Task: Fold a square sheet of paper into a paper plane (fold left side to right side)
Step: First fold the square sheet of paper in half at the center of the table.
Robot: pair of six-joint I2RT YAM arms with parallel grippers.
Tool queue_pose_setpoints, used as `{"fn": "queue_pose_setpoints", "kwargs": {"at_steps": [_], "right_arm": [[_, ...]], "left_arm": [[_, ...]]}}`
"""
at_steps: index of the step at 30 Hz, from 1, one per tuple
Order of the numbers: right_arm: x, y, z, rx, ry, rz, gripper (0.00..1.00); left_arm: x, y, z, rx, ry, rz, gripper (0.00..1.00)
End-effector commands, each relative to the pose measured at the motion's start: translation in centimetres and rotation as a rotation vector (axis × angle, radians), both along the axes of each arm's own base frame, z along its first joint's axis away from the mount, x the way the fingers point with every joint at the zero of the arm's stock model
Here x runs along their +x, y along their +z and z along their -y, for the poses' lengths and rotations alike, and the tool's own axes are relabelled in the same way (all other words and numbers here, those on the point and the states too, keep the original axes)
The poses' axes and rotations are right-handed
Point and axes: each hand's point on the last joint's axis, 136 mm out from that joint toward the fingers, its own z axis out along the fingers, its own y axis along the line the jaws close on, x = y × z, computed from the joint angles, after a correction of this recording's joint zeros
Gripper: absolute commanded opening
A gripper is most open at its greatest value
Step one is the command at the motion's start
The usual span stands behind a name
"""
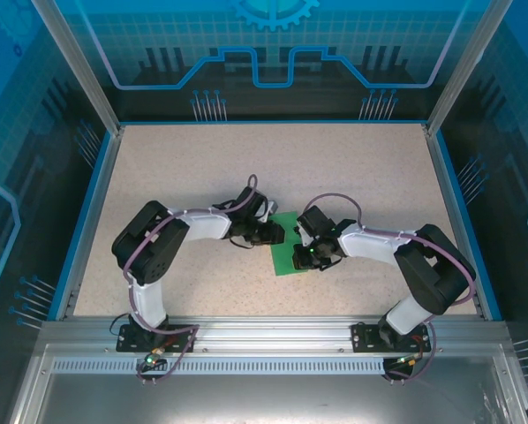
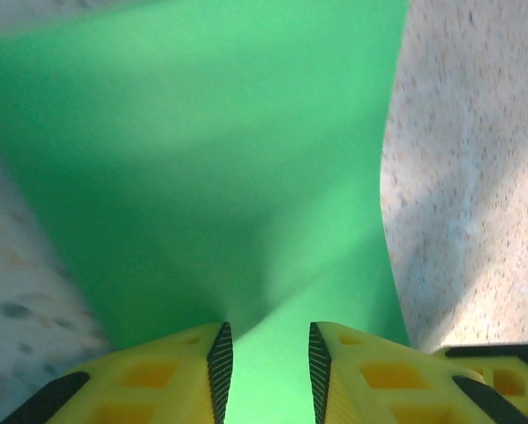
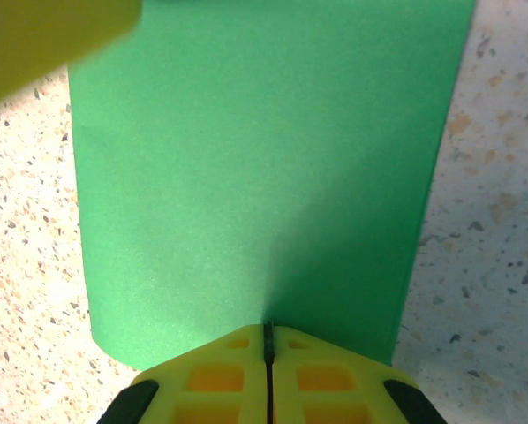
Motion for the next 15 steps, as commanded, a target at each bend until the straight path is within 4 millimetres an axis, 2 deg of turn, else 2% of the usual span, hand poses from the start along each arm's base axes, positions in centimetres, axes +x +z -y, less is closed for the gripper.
{"fn": "queue_pose_setpoints", "kwargs": {"at_steps": [1,7,9,15], "right_arm": [[-3.1,-3.2,3.9,-0.193,0.007,-0.113,0.07],[-3.3,-3.3,3.6,-0.172,0.008,-0.124,0.07],[-3.2,-3.3,3.4,-0.164,0.008,-0.123,0.07],[-3.1,-3.3,2.7,-0.132,0.002,-0.127,0.07]], "left_arm": [[3.4,-1.0,-2.7,0.065,0.097,0.023,0.33],[6.5,-0.6,-4.1,0.05,0.15,0.032,0.33],[6.9,0.1,-4.0,0.034,0.149,0.05,0.33],[5.8,3.2,-3.8,-0.039,0.132,0.096,0.33]]}}
